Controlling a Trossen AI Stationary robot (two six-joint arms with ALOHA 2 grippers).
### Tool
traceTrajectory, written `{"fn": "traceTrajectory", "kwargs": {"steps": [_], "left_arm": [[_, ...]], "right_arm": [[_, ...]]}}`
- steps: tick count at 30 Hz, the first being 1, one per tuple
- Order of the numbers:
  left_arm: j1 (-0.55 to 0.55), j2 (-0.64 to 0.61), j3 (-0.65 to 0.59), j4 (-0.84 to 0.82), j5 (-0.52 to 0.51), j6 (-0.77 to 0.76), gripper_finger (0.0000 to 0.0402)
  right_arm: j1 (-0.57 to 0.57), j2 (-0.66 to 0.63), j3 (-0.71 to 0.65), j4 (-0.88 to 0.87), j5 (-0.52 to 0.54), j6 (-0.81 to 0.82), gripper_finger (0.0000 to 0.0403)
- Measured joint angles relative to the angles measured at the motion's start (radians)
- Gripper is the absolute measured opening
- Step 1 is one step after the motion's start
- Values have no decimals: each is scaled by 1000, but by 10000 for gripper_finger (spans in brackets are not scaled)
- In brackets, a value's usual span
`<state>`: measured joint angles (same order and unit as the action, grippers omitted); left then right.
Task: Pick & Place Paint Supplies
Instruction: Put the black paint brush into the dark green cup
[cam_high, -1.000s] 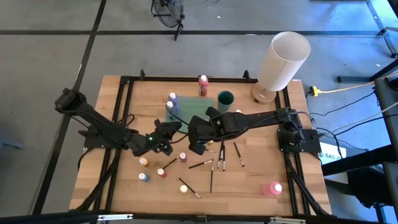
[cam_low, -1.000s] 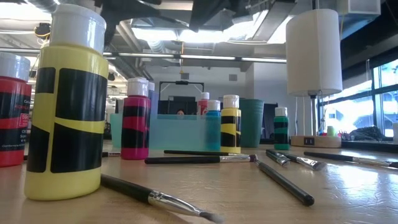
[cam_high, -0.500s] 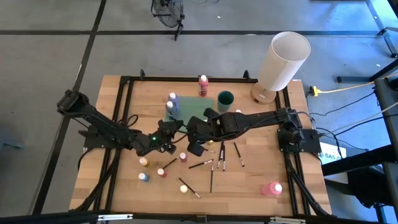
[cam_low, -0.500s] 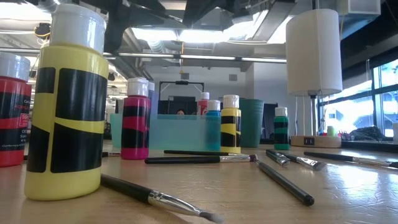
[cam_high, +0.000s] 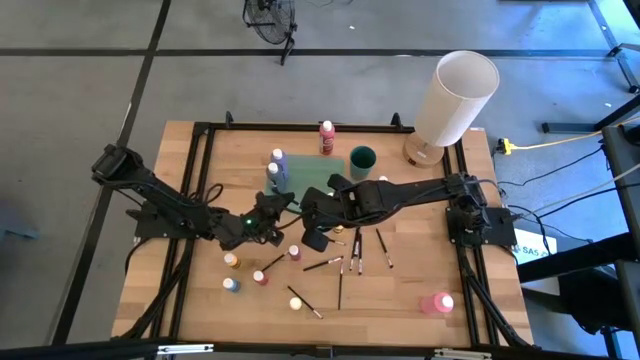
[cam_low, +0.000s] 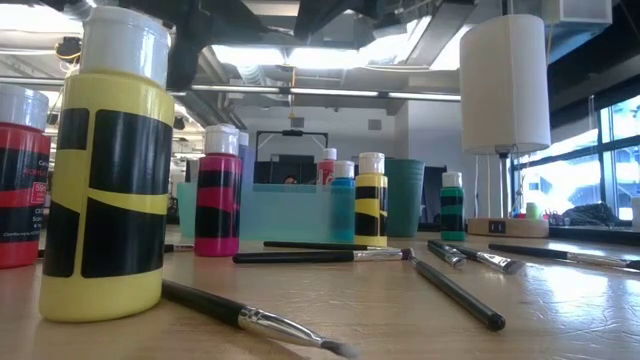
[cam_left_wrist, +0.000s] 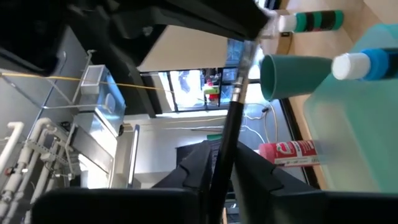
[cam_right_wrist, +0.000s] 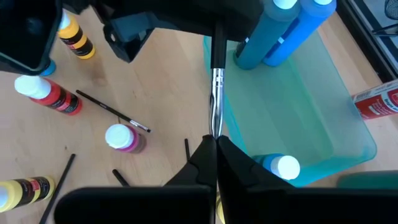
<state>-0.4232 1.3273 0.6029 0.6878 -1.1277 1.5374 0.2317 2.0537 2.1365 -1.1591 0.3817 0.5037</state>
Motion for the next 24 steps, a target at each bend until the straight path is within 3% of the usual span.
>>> {"fn": "traceTrajectory", "kwargs": {"steps": [3,9,24], "left_arm": [[0,1,-1,-29,-3,1,24],[-2,1,-1,-38,-23,-27,22],[-1,-5,3,-47,-51,-126,22]], "right_arm": [[0,-1,0,0,3,-10,0],[0,-1,0,11,2,-51,7],[32,-35,-1,-17,-1,-63,105]]}}
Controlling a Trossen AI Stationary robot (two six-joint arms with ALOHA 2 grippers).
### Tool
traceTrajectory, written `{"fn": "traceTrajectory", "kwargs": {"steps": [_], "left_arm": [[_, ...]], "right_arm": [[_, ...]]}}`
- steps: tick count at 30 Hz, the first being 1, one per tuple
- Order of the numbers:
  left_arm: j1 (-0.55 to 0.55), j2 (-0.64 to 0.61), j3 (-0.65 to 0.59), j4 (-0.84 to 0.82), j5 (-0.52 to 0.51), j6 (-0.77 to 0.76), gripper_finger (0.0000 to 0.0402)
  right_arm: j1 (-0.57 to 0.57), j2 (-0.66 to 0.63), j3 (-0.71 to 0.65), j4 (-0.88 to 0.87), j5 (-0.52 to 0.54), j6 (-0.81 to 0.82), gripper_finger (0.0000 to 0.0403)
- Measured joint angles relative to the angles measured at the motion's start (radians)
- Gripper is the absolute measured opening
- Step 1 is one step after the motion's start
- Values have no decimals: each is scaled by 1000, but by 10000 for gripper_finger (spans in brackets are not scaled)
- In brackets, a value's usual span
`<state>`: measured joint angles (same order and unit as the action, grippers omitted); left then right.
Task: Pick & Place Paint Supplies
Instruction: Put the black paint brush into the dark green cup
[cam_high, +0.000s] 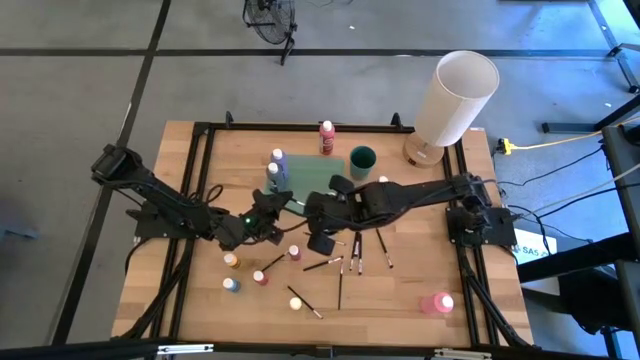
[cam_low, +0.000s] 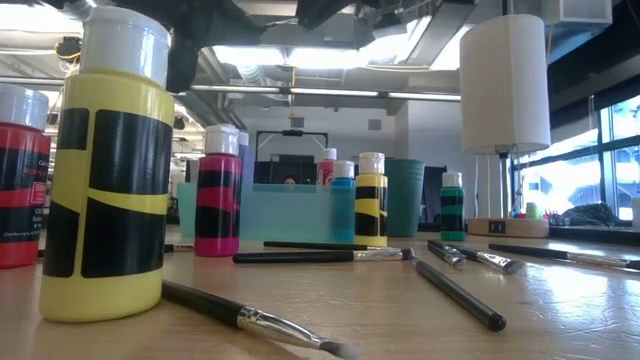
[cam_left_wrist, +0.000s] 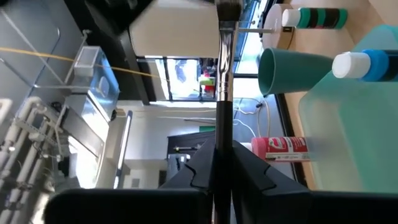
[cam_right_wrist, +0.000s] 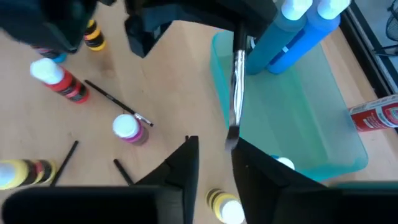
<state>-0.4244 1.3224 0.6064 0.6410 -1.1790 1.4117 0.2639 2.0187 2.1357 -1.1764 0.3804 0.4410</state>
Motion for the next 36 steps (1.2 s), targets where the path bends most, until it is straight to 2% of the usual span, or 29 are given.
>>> {"fn": "traceTrajectory", "kwargs": {"steps": [6,11,14,17,20,23,27,30,36], "left_arm": [[1,-59,0,-3,-7,-111,22],[2,-187,-1,-65,21,-318,22],[4,-291,-1,-214,169,-524,22],[35,-401,-1,-353,414,-770,22],[91,-485,-1,-413,639,-967,22],[149,-531,-1,-427,813,-1083,22],[210,-537,-1,-428,1035,-1178,24],[239,-520,-1,-421,1147,-1222,25],[267,-492,-2,-388,1232,-1238,24]], "right_arm": [[43,-44,0,-48,10,61,128],[76,-57,0,-59,33,105,130],[94,-57,0,-60,38,100,130],[108,-57,0,-54,38,100,130],[123,-57,0,-21,38,69,130],[138,-57,0,40,54,6,130],[158,-57,0,135,133,-79,130],[173,-57,0,194,208,-138,130],[190,-56,-89,315,322,-189,130]]}}
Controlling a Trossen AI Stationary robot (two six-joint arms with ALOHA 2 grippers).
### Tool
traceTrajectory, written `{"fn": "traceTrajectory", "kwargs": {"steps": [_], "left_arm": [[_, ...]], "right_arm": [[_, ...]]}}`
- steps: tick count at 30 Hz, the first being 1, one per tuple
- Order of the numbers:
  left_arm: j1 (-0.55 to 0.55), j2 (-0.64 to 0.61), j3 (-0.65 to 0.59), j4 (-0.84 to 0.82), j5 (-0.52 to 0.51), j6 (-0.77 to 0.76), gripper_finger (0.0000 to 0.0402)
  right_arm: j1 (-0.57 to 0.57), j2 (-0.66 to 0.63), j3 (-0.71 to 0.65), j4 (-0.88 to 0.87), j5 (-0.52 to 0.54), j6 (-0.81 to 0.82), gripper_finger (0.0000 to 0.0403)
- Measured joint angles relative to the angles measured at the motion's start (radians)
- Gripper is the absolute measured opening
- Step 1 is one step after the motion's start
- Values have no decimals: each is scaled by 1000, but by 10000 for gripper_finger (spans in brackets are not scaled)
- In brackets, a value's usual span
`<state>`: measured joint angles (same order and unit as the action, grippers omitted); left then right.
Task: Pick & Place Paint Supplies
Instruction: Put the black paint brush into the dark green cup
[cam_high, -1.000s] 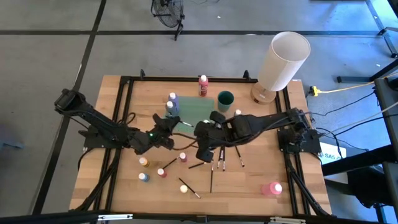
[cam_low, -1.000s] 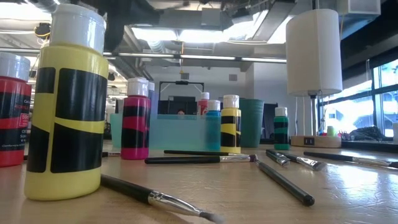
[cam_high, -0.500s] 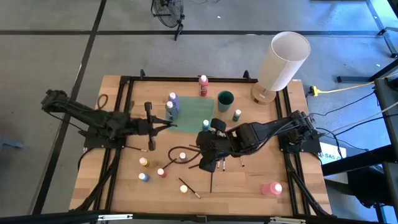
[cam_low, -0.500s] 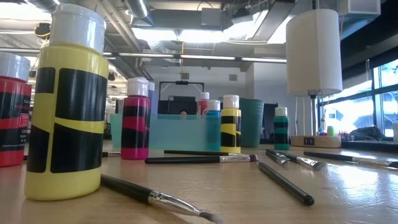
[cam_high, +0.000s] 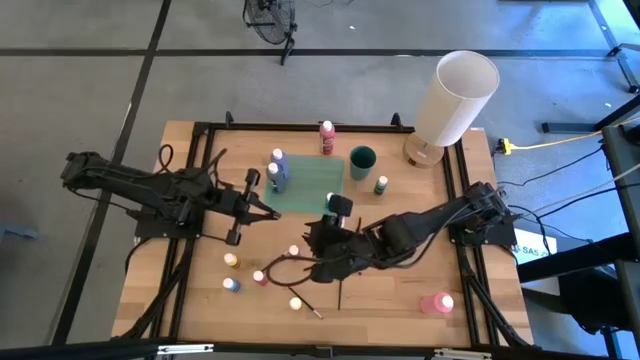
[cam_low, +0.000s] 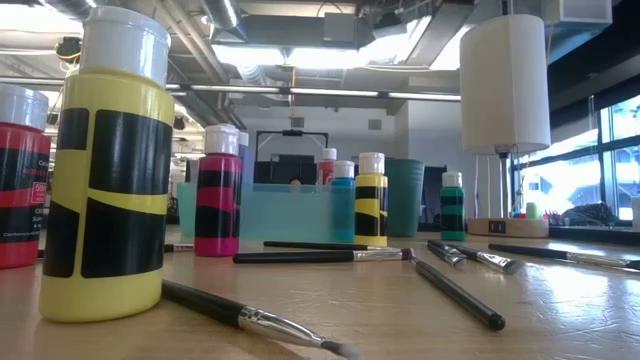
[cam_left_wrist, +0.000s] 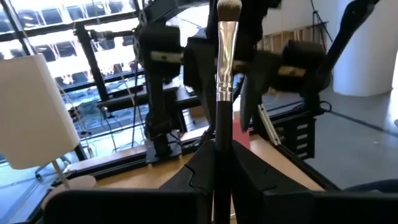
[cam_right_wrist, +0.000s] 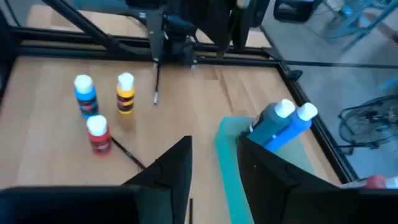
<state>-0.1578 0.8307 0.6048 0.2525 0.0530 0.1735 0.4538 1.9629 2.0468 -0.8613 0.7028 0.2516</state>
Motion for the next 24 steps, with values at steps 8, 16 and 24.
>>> {"fn": "traceTrajectory", "kwargs": {"steps": [8,16,24], "left_arm": [[3,42,-1,46,30,-5,25],[3,87,-1,124,126,-41,26],[3,145,-1,159,143,-48,26]], "right_arm": [[22,1,-156,398,54,-133,130],[53,0,-158,459,239,-182,130],[67,0,-158,587,284,-273,130]]}}
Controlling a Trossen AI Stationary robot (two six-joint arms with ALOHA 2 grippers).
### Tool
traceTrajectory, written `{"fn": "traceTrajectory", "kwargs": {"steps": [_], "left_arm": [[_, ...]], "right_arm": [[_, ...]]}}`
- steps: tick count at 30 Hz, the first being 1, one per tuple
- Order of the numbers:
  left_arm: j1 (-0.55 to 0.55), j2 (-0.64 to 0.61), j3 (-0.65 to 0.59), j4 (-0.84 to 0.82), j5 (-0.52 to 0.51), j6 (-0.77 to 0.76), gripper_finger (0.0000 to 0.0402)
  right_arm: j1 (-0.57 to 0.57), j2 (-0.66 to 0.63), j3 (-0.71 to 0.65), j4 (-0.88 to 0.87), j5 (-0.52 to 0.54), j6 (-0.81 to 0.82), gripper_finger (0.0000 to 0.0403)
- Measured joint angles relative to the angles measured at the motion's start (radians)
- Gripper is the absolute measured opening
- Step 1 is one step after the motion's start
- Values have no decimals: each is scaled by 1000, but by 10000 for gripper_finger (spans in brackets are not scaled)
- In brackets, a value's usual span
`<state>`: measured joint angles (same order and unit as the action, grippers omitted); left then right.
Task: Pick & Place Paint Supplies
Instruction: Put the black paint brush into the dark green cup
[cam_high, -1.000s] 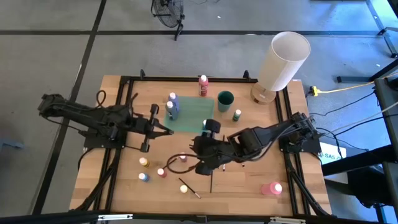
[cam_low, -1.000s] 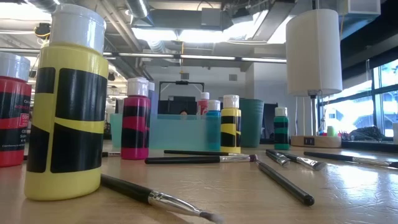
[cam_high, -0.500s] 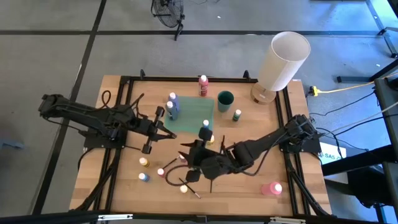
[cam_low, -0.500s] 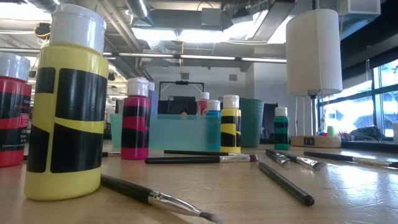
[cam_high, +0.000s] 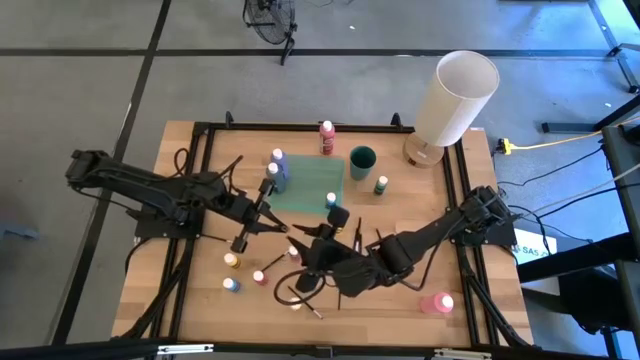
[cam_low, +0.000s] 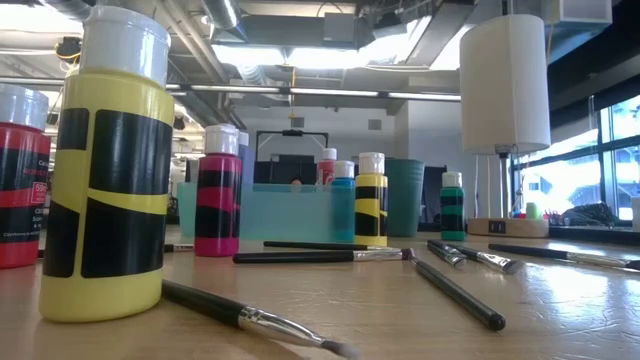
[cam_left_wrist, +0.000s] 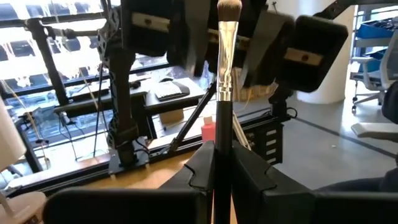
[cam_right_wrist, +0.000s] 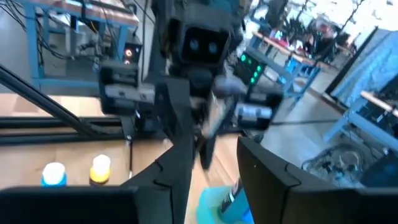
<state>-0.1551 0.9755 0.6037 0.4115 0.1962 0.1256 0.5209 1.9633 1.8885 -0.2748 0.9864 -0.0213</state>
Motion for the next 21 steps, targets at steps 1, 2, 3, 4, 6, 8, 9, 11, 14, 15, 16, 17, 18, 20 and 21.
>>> {"fn": "traceTrajectory", "kwargs": {"steps": [1,2,3,4,6,8,9,11,14,15,16,17,18,20,21], "left_arm": [[0,8,0,14,9,-1,26],[0,15,0,29,14,-1,26],[0,21,0,38,15,-1,26],[0,27,0,42,16,-2,26],[0,37,0,46,16,-1,26],[-1,45,0,50,23,0,26],[-1,49,0,56,24,0,26],[-1,58,0,65,23,0,26],[0,59,0,67,16,0,26],[0,59,0,68,17,0,26],[-1,59,0,68,19,0,26],[-1,59,0,68,22,0,26],[-1,59,0,68,23,1,26],[-1,58,0,68,23,2,26],[-1,58,0,69,23,2,26]], "right_arm": [[0,0,0,14,-4,-17,130],[0,0,0,24,-14,-31,130],[-1,0,0,36,-23,-44,130],[-1,0,0,49,-34,-53,130],[-4,0,0,65,-65,-66,130],[-10,0,0,74,-96,-77,130],[-12,0,0,78,-112,-80,130],[-19,0,0,80,-127,-81,130],[-24,0,0,77,-137,-83,129],[-24,0,0,76,-142,-83,127],[-24,0,0,76,-149,-84,123],[-24,0,0,76,-153,-84,118],[-24,0,0,76,-153,-84,111],[-24,0,0,76,-153,-92,97],[-24,0,0,75,-152,-96,90]]}}
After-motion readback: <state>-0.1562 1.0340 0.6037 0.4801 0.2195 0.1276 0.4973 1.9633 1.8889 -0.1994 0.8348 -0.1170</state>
